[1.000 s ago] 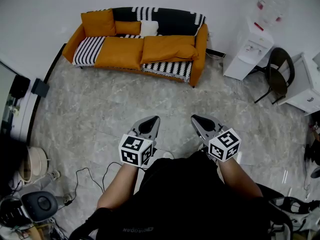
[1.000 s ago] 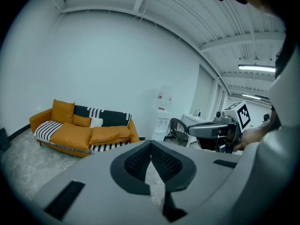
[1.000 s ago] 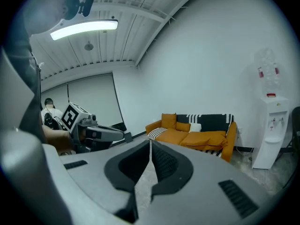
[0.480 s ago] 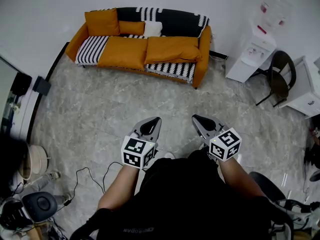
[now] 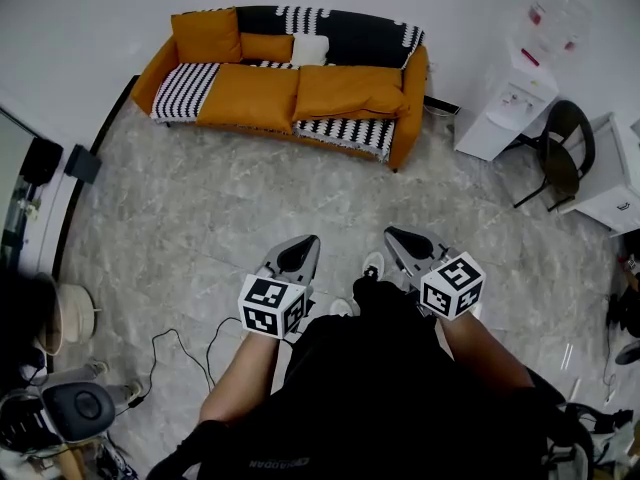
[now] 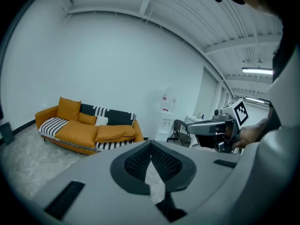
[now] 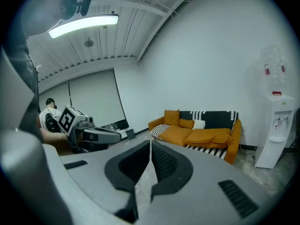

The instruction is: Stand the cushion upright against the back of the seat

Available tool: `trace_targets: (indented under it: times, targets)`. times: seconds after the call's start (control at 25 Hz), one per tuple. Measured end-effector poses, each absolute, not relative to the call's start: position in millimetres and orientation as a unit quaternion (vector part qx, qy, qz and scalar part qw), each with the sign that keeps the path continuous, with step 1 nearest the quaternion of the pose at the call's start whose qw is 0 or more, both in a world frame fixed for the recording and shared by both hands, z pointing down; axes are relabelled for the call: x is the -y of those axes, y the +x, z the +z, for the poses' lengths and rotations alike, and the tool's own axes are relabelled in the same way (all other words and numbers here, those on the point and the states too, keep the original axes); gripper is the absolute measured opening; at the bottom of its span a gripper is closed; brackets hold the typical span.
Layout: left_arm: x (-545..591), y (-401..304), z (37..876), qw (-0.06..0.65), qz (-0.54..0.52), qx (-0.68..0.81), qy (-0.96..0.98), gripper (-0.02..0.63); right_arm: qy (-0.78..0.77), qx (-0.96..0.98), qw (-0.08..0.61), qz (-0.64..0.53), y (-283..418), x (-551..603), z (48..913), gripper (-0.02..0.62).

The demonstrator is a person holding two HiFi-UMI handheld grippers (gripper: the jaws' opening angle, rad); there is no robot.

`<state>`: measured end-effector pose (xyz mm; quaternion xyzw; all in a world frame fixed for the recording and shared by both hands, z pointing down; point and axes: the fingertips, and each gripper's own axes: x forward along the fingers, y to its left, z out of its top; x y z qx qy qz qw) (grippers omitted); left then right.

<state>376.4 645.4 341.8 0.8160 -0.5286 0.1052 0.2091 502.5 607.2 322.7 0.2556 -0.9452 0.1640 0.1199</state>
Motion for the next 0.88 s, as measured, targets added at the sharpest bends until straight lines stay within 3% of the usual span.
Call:
trace_targets:
  times: [0.44, 0.88]
  targets:
    - [-631.2, 352.3, 354.0, 0.226, 0.107, 0.550, 0.797, 0.014, 0.234, 0.947, 0.121, 0.182, 471.5, -577.6, 333.5, 0.038]
    - [-543.5, 324.2, 347.8, 0.224, 0.125, 0.552, 0.794, 0.014, 0.242, 0.945, 0.099, 0.197, 446.7, -488.6, 335.1, 0.038]
